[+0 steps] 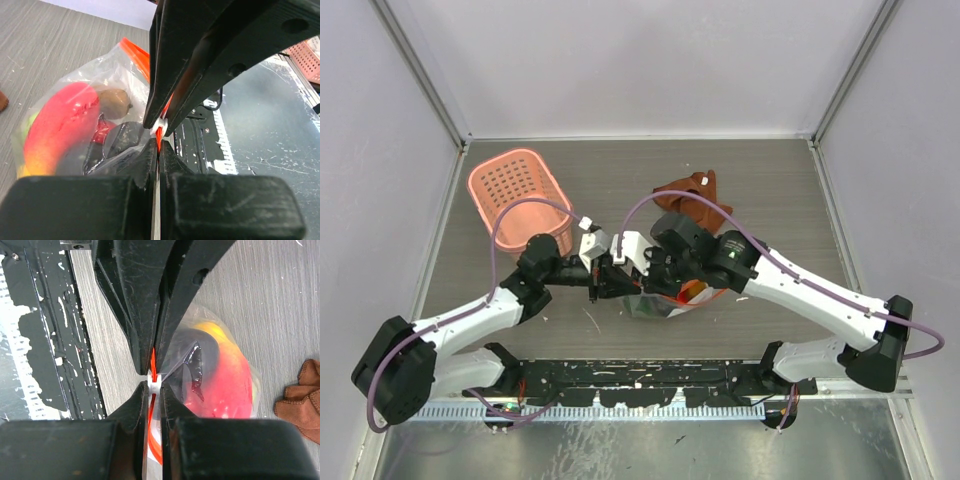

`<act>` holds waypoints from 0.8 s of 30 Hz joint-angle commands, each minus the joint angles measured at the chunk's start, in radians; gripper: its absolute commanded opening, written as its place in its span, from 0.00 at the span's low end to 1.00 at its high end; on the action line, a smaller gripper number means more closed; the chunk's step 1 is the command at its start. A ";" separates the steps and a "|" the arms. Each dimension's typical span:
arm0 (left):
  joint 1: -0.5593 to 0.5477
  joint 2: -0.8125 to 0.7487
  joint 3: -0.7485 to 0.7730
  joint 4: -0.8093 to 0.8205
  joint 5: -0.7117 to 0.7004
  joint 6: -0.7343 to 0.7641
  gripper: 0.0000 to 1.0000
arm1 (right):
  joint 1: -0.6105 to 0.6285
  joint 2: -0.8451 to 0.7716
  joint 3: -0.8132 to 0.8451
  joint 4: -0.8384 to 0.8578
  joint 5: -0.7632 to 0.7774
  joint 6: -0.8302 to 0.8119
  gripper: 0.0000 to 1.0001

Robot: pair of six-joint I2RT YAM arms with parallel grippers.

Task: Place the food in the zip-top bag and seal the zipper
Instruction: Zip the zipper food storage bag at the center of the board.

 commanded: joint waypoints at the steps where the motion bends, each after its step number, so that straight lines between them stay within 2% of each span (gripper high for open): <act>1: -0.003 -0.064 0.008 0.011 -0.036 0.045 0.00 | -0.029 -0.069 -0.019 0.002 0.045 -0.005 0.01; 16: 0.004 -0.173 -0.025 -0.076 -0.253 0.049 0.00 | -0.064 -0.133 -0.087 -0.049 0.189 0.066 0.01; 22: 0.008 -0.184 -0.028 -0.092 -0.234 0.066 0.00 | -0.079 -0.116 -0.039 -0.037 0.132 0.052 0.01; 23: 0.008 -0.177 -0.020 -0.100 -0.232 0.067 0.01 | -0.079 -0.105 -0.025 -0.036 0.121 0.045 0.01; 24: 0.008 -0.168 -0.011 -0.108 -0.230 0.068 0.08 | -0.079 -0.093 -0.011 -0.034 0.112 0.036 0.01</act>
